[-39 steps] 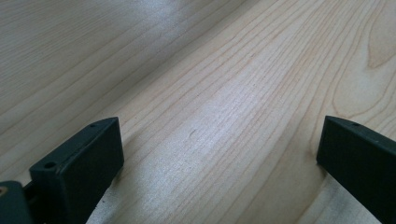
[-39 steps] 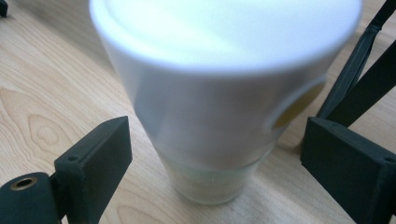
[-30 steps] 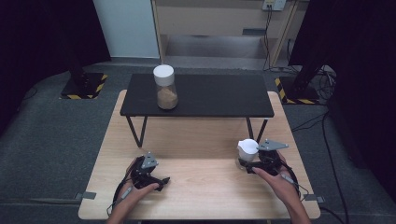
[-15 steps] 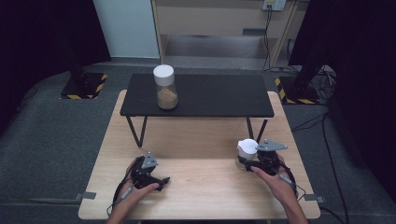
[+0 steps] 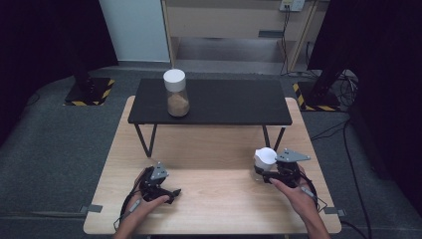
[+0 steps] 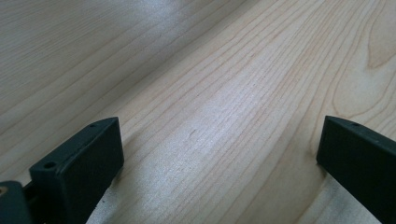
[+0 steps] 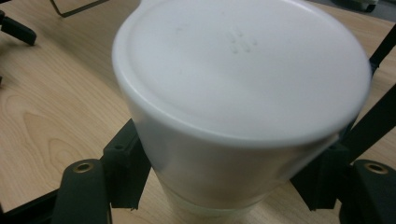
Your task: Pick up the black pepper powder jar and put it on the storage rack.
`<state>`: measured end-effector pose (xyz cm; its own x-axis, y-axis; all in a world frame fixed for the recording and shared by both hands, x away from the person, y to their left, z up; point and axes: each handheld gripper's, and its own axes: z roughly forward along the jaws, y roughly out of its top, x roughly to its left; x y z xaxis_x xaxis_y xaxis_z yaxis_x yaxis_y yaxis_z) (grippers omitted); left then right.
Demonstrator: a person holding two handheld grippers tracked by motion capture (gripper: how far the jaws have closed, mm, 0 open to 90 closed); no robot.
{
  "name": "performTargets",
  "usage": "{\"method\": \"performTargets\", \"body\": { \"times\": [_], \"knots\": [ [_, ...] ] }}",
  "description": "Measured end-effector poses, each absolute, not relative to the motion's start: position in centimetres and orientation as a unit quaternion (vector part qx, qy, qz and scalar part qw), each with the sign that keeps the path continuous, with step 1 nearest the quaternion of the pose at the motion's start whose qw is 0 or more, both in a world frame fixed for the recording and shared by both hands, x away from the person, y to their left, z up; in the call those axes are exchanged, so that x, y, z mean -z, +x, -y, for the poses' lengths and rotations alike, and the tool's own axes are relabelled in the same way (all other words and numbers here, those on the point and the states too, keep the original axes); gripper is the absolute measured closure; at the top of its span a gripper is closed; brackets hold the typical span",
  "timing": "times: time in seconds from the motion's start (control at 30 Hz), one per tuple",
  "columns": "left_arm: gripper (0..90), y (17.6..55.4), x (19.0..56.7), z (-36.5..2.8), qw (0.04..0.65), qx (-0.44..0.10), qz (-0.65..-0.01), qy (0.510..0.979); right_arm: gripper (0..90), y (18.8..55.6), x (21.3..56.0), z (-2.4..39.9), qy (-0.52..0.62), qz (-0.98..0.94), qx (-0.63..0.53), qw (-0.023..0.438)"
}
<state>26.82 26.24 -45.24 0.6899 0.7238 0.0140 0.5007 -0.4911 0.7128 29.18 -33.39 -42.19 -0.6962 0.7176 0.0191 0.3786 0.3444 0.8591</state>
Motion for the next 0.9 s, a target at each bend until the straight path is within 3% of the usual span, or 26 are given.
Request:
{"method": "performTargets", "body": {
  "times": [0.9],
  "knots": [
    [0.0, 26.8, 45.2, -26.2, 0.353, -0.158, -0.361, 0.849, 31.6, 28.9, 34.1, 34.4, 0.272, -0.818, -0.476, 0.172]
  ]
}}
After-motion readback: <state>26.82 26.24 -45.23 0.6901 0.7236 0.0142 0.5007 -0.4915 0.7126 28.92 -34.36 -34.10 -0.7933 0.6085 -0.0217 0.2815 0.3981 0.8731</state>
